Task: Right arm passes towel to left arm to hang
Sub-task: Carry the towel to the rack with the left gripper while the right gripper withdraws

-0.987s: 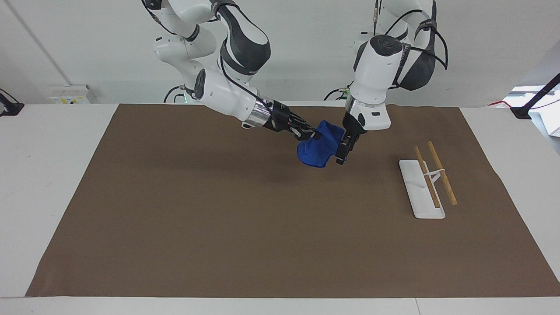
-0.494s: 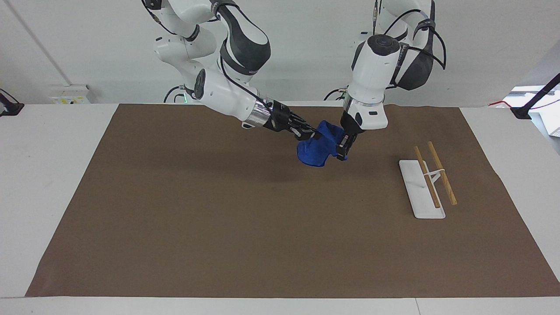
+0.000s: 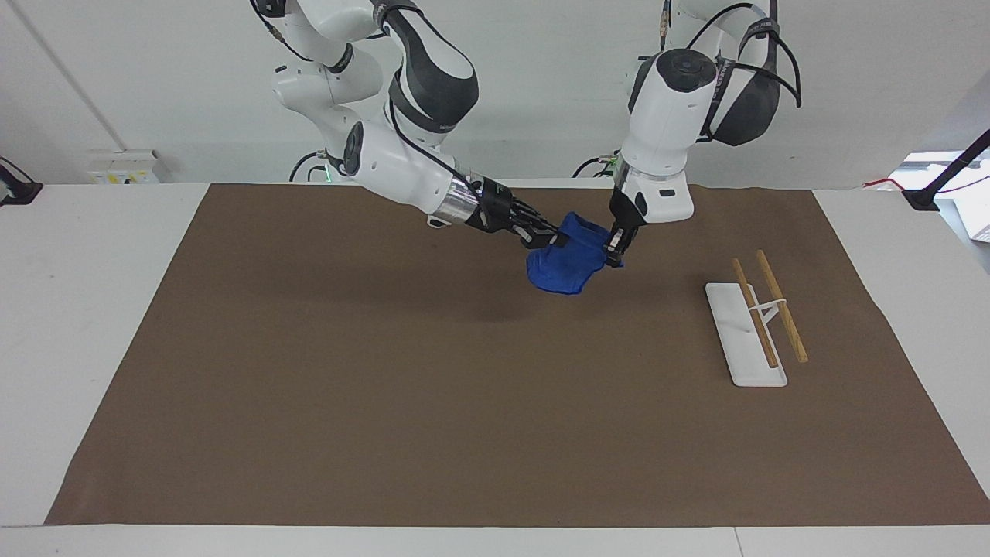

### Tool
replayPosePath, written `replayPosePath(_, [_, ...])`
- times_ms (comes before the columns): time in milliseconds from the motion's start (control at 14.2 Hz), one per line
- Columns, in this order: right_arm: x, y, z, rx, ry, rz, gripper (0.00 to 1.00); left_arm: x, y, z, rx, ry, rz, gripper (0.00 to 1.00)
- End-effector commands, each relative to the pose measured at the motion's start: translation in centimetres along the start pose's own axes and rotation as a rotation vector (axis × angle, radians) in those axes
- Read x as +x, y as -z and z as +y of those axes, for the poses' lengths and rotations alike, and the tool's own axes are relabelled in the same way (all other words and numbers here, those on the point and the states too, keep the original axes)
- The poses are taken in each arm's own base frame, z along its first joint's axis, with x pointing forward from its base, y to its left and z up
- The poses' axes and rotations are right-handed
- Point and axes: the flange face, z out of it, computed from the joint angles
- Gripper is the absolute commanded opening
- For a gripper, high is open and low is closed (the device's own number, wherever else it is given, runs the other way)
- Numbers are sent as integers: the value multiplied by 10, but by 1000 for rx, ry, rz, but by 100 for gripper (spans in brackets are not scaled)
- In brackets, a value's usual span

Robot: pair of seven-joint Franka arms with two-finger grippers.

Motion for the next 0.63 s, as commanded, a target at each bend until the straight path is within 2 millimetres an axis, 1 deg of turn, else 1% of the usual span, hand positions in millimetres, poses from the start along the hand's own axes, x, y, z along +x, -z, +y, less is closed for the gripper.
replayPosePath(0, [-2, 2, 0, -30, 147, 69, 100, 28, 14, -14, 19, 12, 15, 0])
replayPosePath(71, [2, 6, 0, -73, 252, 135, 100, 34, 14, -17, 46, 1, 71, 0])
replayPosePath(141, [1, 14, 0, -124, 369, 212, 100, 40, 18, -20, 53, -7, 114, 0])
replayPosePath(212, [0, 23, 1, -181, 479, 293, 100, 58, 18, -27, 67, 15, 141, 0])
replayPosePath(282, [8, 37, 1, -246, 561, 374, 100, 78, 17, -33, 82, 34, 167, 0])
replayPosePath(353, [18, 59, 0, -315, 635, 463, 100, 89, 17, -37, 98, 13, 200, 0])
replayPosePath(494, [37, 98, 2, -480, 788, 591, 100, 129, 16, -54, 123, -21, 212, 1])
replayPosePath(564, [46, 118, 5, -585, 873, 629, 100, 143, 15, -61, 132, -43, 209, 1])
